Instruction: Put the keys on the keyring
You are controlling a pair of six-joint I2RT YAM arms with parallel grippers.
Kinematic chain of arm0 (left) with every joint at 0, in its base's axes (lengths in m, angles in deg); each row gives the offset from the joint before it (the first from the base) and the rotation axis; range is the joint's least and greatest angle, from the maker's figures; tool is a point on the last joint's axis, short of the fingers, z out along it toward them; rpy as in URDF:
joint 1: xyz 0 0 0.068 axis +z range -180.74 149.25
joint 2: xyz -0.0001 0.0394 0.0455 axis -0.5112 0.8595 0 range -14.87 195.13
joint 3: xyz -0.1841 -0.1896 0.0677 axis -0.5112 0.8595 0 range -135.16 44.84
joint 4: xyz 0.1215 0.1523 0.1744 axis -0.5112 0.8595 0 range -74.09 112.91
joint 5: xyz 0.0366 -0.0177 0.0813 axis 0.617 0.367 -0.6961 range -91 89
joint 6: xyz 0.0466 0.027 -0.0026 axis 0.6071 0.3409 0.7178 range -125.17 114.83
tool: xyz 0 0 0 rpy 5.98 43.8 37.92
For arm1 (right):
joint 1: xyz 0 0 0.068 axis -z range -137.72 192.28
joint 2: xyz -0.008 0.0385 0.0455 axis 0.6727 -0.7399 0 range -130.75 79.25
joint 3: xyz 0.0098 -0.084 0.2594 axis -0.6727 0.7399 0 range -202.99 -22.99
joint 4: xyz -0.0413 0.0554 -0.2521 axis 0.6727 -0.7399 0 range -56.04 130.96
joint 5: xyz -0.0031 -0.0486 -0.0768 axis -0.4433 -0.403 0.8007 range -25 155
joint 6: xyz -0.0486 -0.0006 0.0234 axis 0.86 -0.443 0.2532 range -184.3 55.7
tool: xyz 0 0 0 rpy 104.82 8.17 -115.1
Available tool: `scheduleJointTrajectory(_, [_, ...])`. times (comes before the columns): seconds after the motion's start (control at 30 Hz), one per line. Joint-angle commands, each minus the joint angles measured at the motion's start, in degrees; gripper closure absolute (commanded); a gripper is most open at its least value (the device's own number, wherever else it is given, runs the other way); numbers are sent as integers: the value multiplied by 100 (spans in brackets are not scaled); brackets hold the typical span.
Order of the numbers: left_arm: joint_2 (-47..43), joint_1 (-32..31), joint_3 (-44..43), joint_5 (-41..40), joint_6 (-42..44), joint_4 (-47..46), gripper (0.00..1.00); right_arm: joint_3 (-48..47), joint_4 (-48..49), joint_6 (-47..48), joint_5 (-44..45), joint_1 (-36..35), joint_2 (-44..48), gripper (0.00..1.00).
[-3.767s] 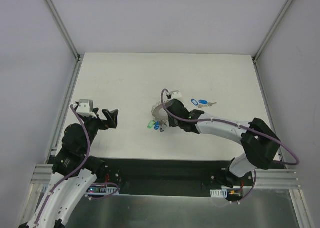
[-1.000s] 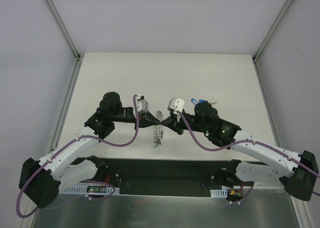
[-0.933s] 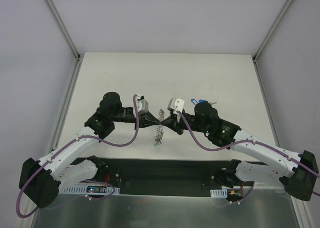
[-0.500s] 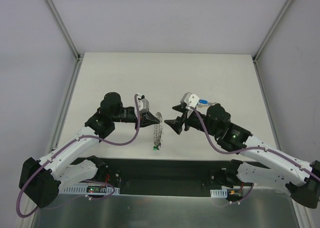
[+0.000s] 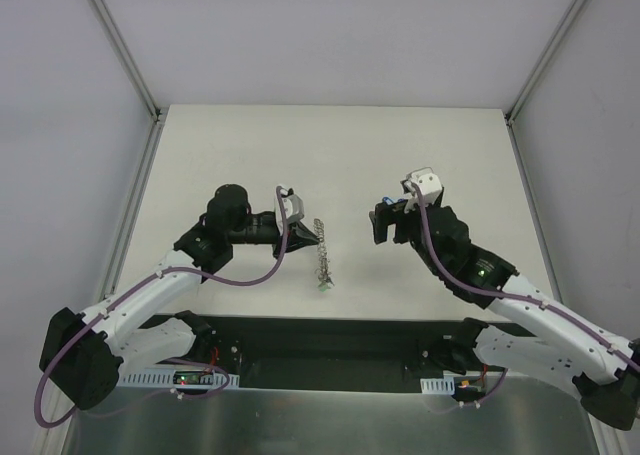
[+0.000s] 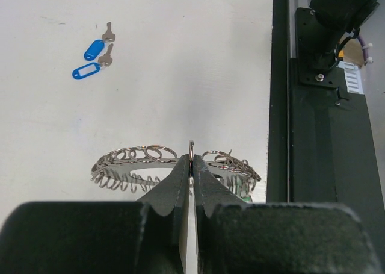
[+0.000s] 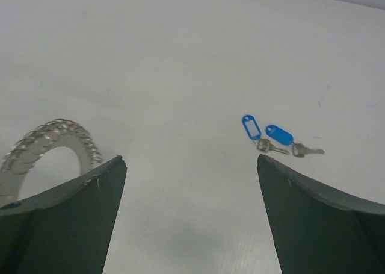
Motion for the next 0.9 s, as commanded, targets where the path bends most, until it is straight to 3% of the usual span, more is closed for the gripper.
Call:
scheduleJointTrajectory(0.0, [36, -94, -92, -287, 165, -40, 100, -500, -1258, -338, 895, 195, -357, 5])
scheduleJointTrajectory(0.13, [159, -111, -188, -630, 51, 153, 100, -905, -1887, -348, 1028, 318, -823, 3])
scheduleJointTrajectory(0.33, [291, -120, -355, -1087, -63, 461, 100, -791, -1773, -259, 1, 1415, -1350, 8])
scheduleJointTrajectory(0.57, [238, -129, -434, -1342, -37, 655, 100, -852, -1220, 891, -1229, 2356, -2466, 29])
scheduleJointTrajectory(0.67, [186, -129, -435, -1448, 7, 690, 100, -984, -1035, 1435, -1599, 2594, -3079, 32])
scheduleJointTrajectory(0.87, [141, -129, -443, -1527, 68, 760, 100, -1450, -1008, 1736, -1390, 2876, -4205, 46])
